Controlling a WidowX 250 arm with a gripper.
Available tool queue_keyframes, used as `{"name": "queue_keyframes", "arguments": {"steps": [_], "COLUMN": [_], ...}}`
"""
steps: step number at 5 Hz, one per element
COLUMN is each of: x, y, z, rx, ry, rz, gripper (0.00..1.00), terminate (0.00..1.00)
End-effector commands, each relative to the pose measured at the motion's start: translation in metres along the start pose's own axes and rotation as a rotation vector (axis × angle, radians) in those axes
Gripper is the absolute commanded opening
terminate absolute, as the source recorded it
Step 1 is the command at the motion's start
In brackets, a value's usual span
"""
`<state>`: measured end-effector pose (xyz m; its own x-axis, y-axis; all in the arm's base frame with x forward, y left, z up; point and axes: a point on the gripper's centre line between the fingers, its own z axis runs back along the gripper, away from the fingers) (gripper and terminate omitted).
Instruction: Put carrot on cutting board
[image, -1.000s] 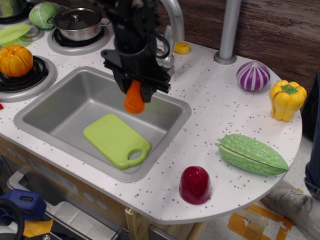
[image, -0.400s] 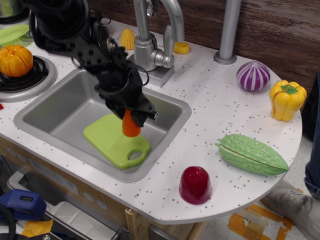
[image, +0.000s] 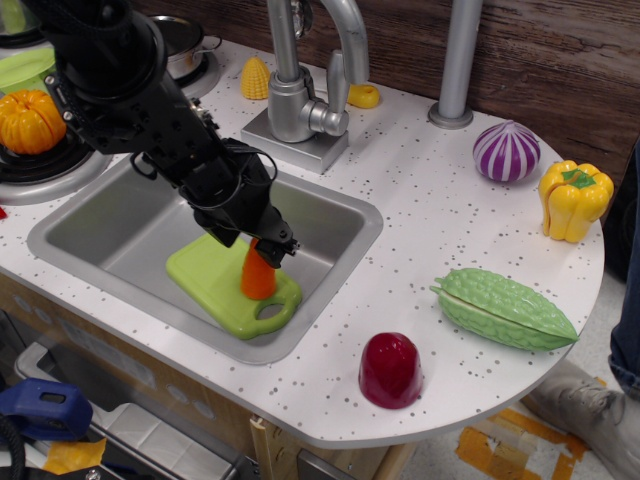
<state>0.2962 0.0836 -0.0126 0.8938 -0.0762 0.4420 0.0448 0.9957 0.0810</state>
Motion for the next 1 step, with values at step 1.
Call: {"name": "queue_keyframes", "arguments": {"steps": [1], "x": [0.0022], "y": [0.0084], "z": [0.0038], "rx": [0.018], "ry": [-0.02], "rz": [-0.015], "gripper": [1.0], "terminate": [1.0]}}
